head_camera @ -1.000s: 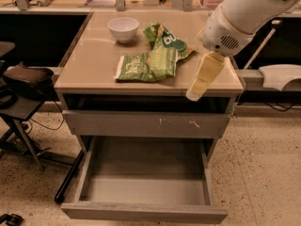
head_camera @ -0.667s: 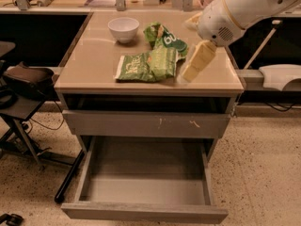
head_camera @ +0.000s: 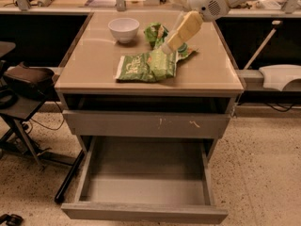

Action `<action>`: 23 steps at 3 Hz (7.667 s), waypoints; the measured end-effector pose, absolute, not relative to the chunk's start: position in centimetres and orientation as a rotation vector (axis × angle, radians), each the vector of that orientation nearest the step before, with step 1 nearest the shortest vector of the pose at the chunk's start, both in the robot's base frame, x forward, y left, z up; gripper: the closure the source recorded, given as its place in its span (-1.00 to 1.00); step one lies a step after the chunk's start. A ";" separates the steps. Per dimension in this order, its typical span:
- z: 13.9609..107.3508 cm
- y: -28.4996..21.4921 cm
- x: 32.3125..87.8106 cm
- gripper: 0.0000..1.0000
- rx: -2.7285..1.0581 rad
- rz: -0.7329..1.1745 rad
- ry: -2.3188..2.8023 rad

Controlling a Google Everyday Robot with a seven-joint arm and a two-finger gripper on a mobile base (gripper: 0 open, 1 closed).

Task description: Place green jalapeno chip bag into middle drawer

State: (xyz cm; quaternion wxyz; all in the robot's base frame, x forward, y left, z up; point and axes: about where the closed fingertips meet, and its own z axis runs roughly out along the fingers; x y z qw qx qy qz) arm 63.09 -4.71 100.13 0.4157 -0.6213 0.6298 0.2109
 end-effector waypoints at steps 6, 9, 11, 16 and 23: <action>86.9 -3.6 68.0 -1.00 -1.536 0.552 1.891; 81.9 0.0 68.7 -1.00 -1.570 0.654 1.927; 81.8 0.1 68.7 -0.16 -1.571 0.656 1.928; 93.9 -0.8 59.3 1.00 -1.207 0.611 1.938; 86.4 -7.7 47.1 1.00 -0.928 0.224 2.371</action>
Offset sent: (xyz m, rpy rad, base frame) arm 0.0342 0.0339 -0.1333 -0.0020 0.2226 -0.0410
